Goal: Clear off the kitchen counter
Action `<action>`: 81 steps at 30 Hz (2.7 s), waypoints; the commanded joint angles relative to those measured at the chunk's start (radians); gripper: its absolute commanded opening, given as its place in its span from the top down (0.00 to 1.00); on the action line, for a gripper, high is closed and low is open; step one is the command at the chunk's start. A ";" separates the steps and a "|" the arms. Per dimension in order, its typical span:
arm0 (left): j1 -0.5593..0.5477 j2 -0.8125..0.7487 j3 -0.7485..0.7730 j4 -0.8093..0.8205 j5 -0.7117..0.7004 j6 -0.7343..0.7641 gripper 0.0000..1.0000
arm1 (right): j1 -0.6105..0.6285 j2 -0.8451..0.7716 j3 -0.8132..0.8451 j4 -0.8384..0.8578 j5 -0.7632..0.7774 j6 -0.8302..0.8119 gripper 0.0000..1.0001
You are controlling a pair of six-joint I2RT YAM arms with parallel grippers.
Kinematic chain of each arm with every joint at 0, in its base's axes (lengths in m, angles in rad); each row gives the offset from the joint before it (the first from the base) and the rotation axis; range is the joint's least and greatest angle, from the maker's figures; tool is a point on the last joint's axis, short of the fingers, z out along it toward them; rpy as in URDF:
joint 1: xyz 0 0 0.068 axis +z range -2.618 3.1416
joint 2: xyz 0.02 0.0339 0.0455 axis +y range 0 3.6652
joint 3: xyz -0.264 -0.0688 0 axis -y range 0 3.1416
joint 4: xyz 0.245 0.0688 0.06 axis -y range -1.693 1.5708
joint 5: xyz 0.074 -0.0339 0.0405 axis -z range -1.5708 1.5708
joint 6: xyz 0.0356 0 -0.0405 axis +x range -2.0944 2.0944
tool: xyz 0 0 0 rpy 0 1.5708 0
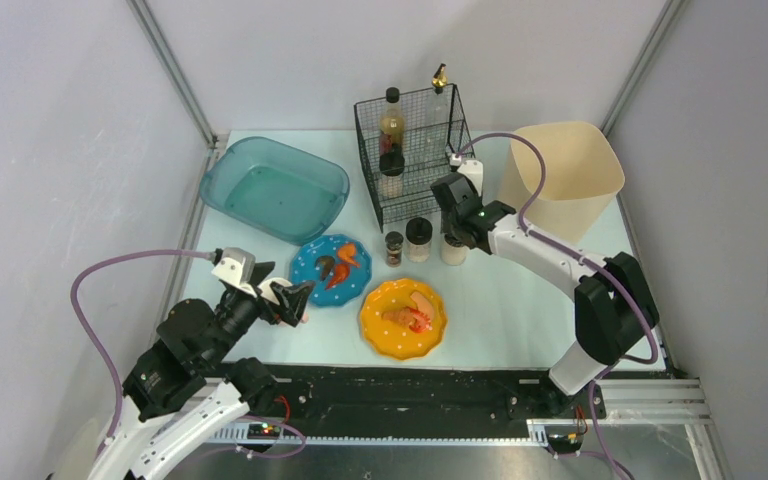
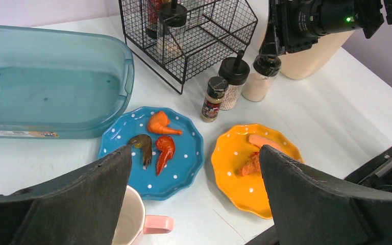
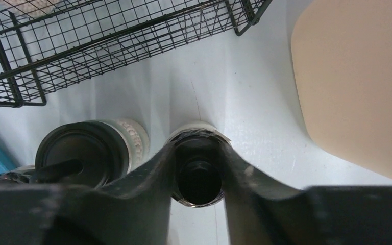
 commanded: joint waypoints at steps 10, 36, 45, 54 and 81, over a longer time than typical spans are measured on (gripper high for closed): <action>0.007 -0.010 -0.001 0.028 -0.002 0.018 0.02 | 0.004 -0.025 0.002 0.023 0.054 -0.008 1.00; 0.007 -0.009 -0.001 0.027 0.001 0.018 0.02 | 0.003 -0.038 0.582 -0.115 0.084 -0.249 1.00; 0.006 -0.010 -0.002 0.028 0.008 0.018 0.02 | -0.021 0.168 0.874 -0.136 0.027 -0.288 1.00; 0.006 -0.015 -0.002 0.029 0.003 0.018 0.02 | -0.055 0.282 0.945 -0.038 0.002 -0.291 1.00; 0.006 -0.018 -0.003 0.029 0.007 0.018 0.02 | -0.108 0.552 1.035 0.100 0.032 -0.262 1.00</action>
